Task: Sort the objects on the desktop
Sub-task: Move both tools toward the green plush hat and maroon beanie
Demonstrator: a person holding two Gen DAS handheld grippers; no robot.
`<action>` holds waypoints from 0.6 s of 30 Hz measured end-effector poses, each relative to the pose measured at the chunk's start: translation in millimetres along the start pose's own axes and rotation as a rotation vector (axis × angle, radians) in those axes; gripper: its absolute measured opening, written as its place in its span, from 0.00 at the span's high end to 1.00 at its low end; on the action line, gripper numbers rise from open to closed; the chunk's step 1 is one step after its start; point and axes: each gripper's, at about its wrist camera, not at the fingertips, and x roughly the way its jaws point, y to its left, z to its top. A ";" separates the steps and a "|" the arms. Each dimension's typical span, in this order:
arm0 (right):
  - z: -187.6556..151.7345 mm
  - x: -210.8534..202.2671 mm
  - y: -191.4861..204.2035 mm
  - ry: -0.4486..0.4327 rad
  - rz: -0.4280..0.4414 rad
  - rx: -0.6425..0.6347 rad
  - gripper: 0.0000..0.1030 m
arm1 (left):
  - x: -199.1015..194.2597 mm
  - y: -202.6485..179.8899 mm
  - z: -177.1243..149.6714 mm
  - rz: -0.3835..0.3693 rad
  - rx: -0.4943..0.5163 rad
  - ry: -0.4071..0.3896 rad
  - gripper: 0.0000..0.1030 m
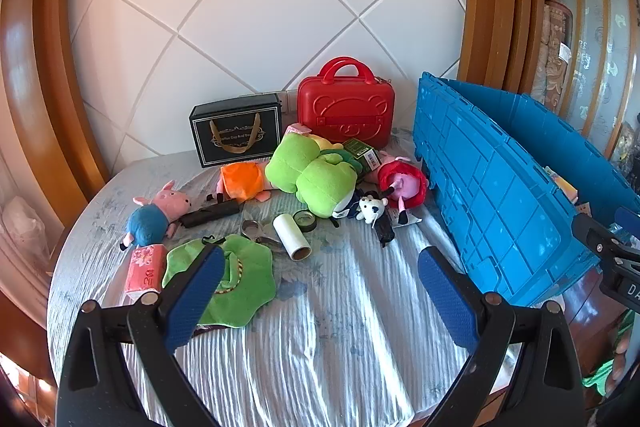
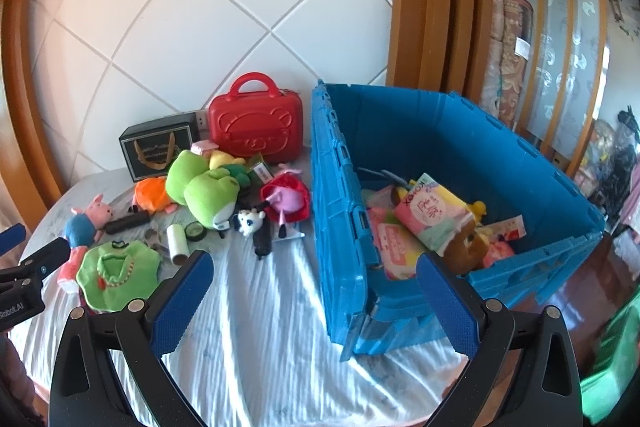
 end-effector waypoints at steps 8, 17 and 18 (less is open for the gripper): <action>16.9 20.7 -4.2 -0.018 0.040 -0.041 0.00 | 25.0 -16.1 11.7 0.012 -0.015 0.016 0.04; 42.6 65.4 22.0 -0.026 0.167 -0.163 0.00 | 64.0 -4.0 16.7 0.065 -0.106 0.054 0.04; 43.9 70.9 29.4 -0.029 0.192 -0.182 0.00 | 69.3 1.8 13.6 0.083 -0.122 0.069 0.04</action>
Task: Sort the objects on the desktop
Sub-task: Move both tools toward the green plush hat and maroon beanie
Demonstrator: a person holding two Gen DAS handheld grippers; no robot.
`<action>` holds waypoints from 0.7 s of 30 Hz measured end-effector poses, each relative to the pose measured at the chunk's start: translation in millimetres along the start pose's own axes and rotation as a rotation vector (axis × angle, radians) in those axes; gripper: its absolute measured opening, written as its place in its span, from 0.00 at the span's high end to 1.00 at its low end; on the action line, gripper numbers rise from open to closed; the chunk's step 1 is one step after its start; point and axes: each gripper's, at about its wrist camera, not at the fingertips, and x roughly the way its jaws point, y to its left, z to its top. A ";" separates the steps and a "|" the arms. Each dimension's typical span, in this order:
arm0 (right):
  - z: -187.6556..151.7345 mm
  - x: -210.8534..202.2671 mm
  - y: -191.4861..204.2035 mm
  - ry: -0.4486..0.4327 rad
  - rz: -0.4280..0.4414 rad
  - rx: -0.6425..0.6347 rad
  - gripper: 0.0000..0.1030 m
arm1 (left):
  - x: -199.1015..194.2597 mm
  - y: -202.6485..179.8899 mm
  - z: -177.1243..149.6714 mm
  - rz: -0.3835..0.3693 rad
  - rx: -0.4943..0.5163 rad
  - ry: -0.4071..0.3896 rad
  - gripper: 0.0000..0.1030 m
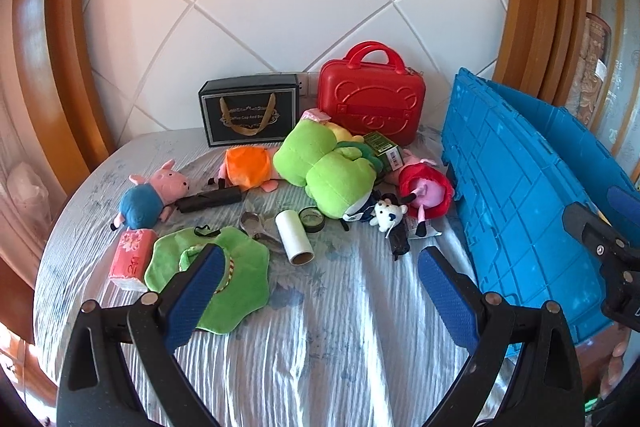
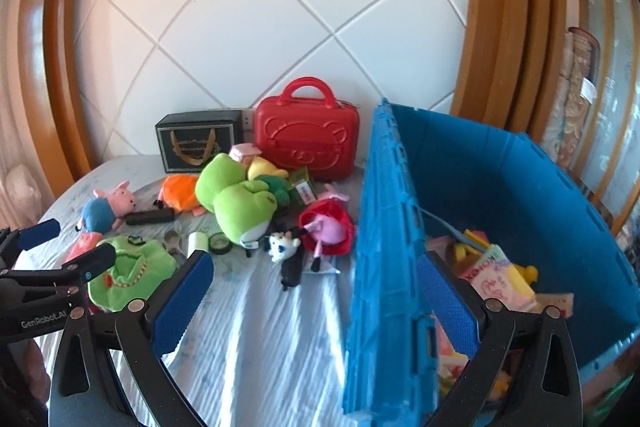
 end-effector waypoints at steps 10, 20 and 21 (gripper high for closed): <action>5.9 79.3 96.8 0.111 0.287 -0.148 0.00 | 52.3 117.3 -25.8 0.236 -0.144 0.125 0.04; -23.6 155.0 219.6 0.311 0.398 -0.157 0.00 | 111.2 247.6 -62.5 0.297 -0.153 0.253 0.04; -27.3 162.9 232.5 0.331 0.401 -0.156 0.00 | 120.0 256.0 -66.7 0.294 -0.147 0.272 0.06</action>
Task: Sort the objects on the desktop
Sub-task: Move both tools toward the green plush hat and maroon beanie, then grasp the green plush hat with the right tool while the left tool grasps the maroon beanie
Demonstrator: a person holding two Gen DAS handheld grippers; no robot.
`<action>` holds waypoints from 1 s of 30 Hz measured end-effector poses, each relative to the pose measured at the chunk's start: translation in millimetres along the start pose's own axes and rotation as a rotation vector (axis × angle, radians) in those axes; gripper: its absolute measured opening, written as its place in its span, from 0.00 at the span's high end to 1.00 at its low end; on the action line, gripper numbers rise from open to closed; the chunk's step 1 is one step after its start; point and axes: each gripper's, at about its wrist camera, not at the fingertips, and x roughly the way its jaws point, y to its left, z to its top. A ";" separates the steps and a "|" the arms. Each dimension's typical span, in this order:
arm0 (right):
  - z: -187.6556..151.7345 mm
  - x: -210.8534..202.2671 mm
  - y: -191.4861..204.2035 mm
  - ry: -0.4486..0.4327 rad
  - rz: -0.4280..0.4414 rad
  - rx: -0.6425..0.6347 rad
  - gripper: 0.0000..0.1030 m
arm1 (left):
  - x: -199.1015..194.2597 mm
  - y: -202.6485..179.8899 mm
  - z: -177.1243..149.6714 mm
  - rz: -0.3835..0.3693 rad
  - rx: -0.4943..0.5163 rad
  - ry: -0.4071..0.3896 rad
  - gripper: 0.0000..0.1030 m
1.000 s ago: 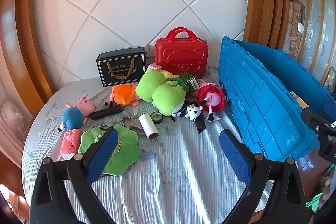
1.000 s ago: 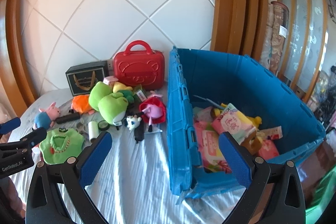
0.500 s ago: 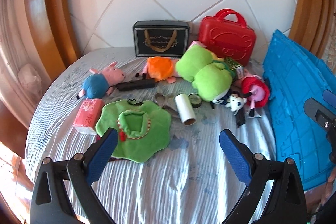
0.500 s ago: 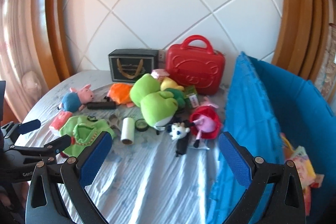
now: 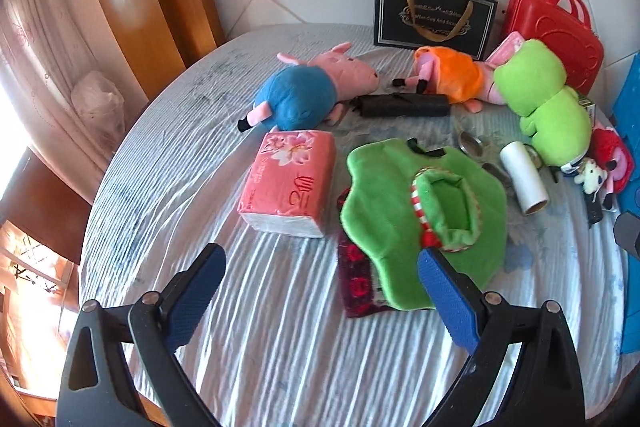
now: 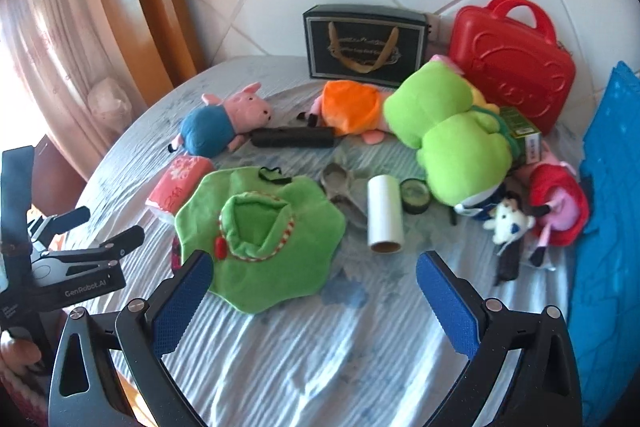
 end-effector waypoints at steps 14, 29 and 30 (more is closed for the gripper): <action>5.1 150.2 79.8 0.179 0.040 0.056 0.11 | 102.9 35.4 -3.8 -0.146 0.086 0.123 0.10; -15.7 149.0 15.0 0.224 -0.174 0.119 0.98 | 93.1 -17.9 5.2 -0.276 0.159 0.135 0.10; -18.4 145.3 5.4 0.234 -0.171 0.138 0.98 | 95.0 -22.7 3.0 -0.258 0.169 0.148 0.10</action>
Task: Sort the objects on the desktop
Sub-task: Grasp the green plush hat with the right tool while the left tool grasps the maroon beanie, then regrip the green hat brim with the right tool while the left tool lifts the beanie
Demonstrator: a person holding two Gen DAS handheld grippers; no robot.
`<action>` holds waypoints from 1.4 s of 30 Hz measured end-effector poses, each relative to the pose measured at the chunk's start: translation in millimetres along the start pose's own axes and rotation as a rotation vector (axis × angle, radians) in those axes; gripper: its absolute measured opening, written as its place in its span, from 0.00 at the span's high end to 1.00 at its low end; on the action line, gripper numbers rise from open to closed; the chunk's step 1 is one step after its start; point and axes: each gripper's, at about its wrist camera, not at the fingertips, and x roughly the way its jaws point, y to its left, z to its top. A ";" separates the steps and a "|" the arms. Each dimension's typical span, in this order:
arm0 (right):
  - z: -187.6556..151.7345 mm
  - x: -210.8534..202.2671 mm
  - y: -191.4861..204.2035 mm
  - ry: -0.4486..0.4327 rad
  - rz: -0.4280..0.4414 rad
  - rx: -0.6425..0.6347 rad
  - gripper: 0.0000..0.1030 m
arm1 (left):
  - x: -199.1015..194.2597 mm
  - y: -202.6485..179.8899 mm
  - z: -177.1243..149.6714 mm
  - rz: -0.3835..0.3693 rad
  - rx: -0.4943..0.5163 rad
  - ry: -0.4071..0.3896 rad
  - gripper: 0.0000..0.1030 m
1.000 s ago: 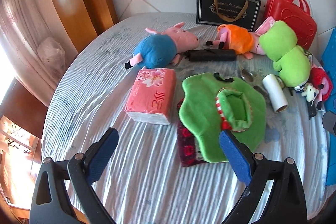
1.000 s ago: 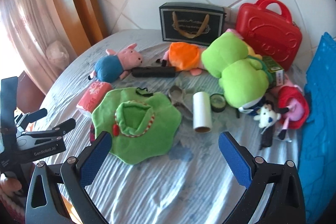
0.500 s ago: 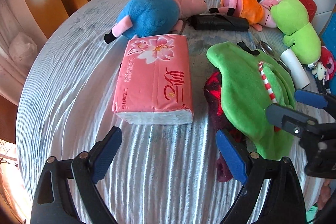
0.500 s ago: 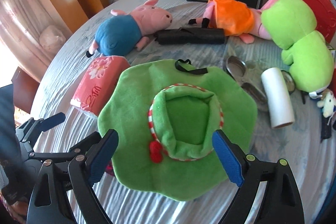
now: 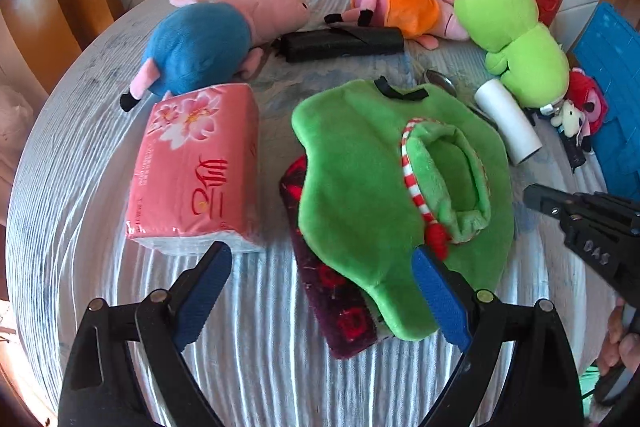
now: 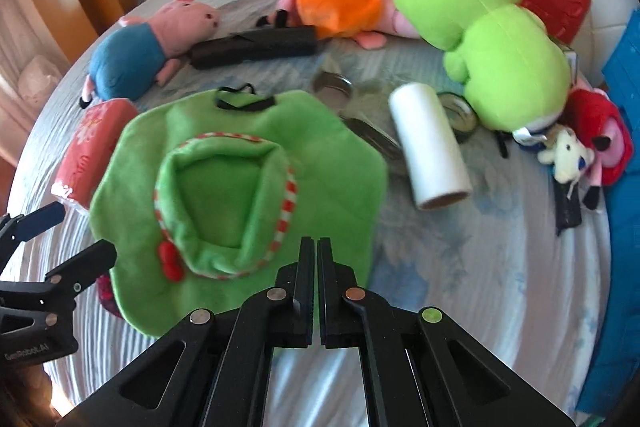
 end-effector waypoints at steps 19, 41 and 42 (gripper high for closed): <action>0.9 47.1 16.6 0.032 0.071 -0.023 0.57 | 31.9 18.7 -19.5 -0.052 -0.085 0.060 0.49; -58.0 -18.0 -159.2 -0.011 -0.157 0.262 0.60 | -18.5 -13.8 5.1 -0.025 -0.076 -0.006 0.37; -58.0 -22.1 -157.1 -0.026 -0.143 0.260 0.54 | -24.2 -15.7 6.2 -0.032 -0.079 -0.011 0.37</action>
